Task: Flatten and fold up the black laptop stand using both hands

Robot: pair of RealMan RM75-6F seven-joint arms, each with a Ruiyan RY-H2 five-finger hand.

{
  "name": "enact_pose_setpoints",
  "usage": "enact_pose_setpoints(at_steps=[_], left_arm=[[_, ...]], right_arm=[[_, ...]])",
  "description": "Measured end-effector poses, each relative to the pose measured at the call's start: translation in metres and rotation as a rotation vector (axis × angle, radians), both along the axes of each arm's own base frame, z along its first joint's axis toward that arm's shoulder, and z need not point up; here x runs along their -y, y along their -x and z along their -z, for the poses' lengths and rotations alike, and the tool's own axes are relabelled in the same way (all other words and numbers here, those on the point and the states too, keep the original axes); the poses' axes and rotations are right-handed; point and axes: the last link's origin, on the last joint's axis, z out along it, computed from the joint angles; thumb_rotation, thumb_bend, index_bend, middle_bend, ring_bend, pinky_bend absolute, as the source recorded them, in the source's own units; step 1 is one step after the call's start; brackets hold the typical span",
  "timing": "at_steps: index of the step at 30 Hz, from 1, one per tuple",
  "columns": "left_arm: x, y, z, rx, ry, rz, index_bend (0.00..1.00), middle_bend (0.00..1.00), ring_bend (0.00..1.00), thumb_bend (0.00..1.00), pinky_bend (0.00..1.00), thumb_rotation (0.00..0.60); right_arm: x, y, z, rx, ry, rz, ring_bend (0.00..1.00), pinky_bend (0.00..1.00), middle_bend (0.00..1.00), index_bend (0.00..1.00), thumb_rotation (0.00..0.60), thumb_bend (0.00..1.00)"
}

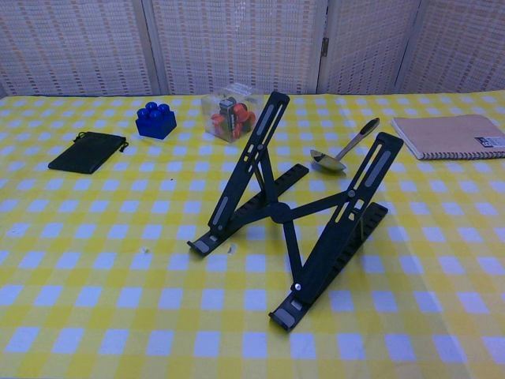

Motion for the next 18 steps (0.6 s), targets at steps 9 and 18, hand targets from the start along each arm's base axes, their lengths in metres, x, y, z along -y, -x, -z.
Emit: enact_pose_setpoints(at_steps=[9, 18], left_arm=[[-0.004, -0.003, 0.003, 0.004, 0.004, 0.02, 0.14, 0.11, 0.03, 0.29, 0.0, 0.6], [-0.006, -0.007, 0.006, 0.012, 0.019, 0.036, 0.15, 0.11, 0.04, 0.29, 0.0, 0.6]], right_arm=[[0.0, 0.0, 0.002, 0.003, -0.014, 0.002, 0.04, 0.0, 0.04, 0.0, 0.6, 0.33], [0.006, -0.005, 0.011, 0.017, -0.084, -0.013, 0.05, 0.0, 0.04, 0.0, 0.6, 0.34]])
